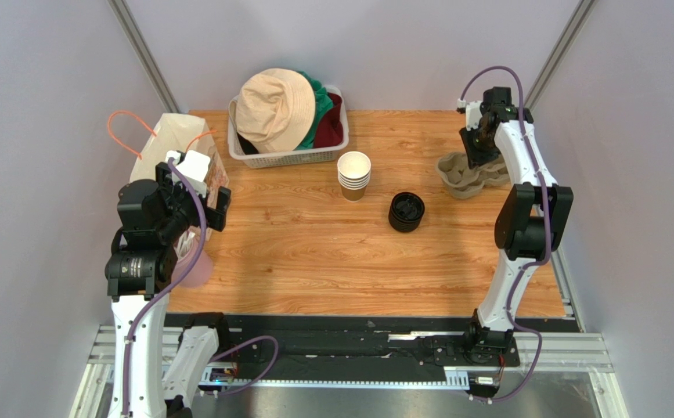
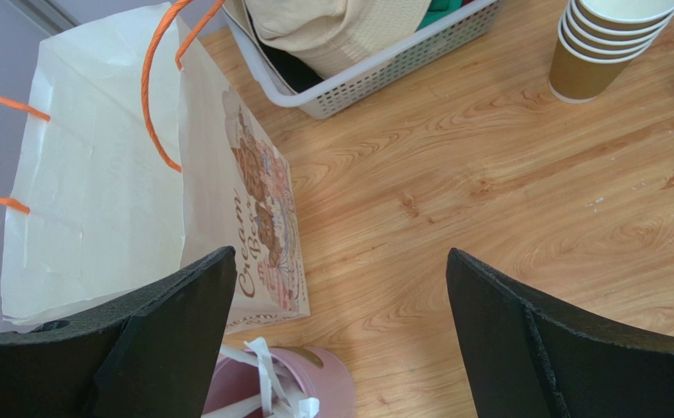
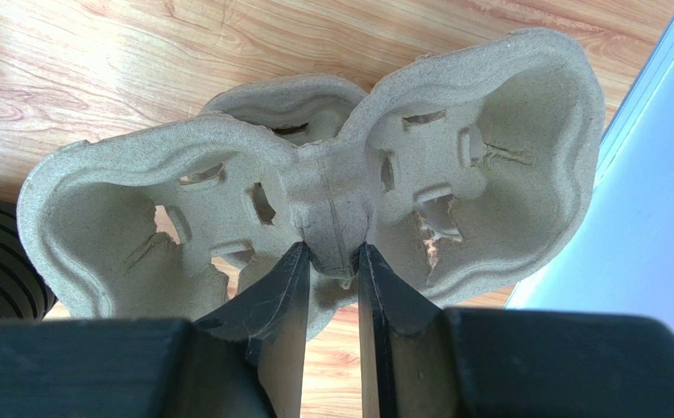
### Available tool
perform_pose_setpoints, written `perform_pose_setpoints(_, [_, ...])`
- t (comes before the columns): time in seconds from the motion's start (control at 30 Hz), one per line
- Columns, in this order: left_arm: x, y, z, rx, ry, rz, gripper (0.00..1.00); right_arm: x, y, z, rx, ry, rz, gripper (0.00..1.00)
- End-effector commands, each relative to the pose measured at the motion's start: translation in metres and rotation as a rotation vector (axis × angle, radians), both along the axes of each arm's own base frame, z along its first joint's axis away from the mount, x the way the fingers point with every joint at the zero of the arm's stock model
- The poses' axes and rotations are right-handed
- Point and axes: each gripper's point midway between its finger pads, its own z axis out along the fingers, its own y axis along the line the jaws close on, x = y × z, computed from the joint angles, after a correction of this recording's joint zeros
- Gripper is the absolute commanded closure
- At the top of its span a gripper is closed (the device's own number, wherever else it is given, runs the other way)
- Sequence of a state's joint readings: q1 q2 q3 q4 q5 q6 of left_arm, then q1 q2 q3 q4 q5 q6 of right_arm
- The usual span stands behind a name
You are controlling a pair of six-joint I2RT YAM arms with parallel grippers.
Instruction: Pack the takeout coffee
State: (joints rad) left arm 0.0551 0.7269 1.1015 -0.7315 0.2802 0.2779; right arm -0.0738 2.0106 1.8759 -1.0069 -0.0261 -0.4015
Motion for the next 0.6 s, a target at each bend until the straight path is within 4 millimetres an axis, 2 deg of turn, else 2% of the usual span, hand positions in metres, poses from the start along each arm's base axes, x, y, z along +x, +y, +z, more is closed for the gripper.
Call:
perform_pose_setpoints(0.0, [0.003, -0.001, 0.007, -0.006, -0.033, -0.008, 0.01, -0.001, -0.001, 0.005, -0.017, -0.014, -0.012, 0.76])
perform_pose_setpoints(0.3, [0.004, -0.001, 0.006, -0.006, -0.03, -0.006, 0.01, -0.006, -0.001, -0.008, -0.025, 0.02, 0.004, 0.69])
perform_pose_setpoints(0.43, [0.005, -0.002, 0.004, -0.008, -0.024, -0.011, 0.01, -0.006, -0.001, -0.008, -0.027, 0.017, 0.007, 0.59])
perform_pose_setpoints(0.47, [0.005, -0.001, 0.004, -0.008, -0.023, -0.007, 0.01, -0.006, -0.002, -0.008, -0.027, 0.015, 0.007, 0.53])
perform_pose_setpoints(0.57, [0.005, -0.001, 0.004, -0.007, -0.023, -0.008, 0.01, -0.004, -0.002, -0.008, -0.027, 0.009, 0.006, 0.47])
